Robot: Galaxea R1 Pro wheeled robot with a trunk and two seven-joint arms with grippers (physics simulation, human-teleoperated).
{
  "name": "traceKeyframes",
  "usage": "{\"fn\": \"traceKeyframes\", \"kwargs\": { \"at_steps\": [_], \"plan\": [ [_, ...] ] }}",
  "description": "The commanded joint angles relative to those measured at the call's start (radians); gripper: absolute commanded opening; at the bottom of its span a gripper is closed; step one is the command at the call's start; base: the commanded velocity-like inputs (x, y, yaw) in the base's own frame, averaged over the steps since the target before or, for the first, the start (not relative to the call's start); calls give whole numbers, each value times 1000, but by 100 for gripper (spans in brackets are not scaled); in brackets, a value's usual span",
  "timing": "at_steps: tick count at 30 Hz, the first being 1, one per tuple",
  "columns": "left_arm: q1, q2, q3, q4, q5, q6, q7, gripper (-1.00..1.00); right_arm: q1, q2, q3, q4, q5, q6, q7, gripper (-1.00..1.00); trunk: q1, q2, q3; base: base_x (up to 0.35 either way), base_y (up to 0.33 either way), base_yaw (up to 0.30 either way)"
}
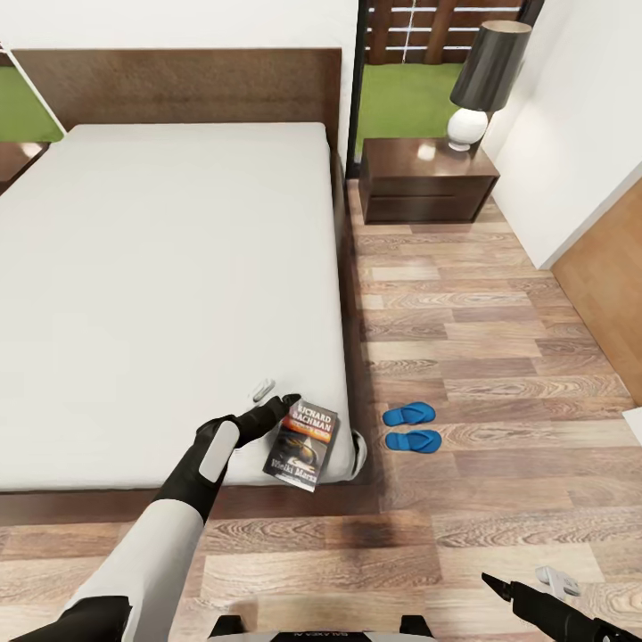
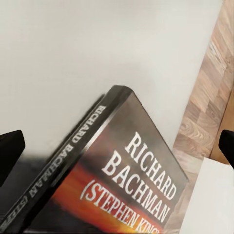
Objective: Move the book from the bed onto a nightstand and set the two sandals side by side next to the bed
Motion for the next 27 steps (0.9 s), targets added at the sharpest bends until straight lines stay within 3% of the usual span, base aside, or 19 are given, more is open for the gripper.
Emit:
{"fn": "traceKeyframes", "kwargs": {
  "at_steps": [1,27],
  "plan": [
    [0,-1,6,0,2,8,-3,100,-1,1,-7,-1,9,6,8,100,0,0,-1,138,0,0],
    [0,-1,5,0,2,8,-4,100,-1,1,-7,-1,9,6,8,100,0,0,-1,19,-38,0]
  ]
}}
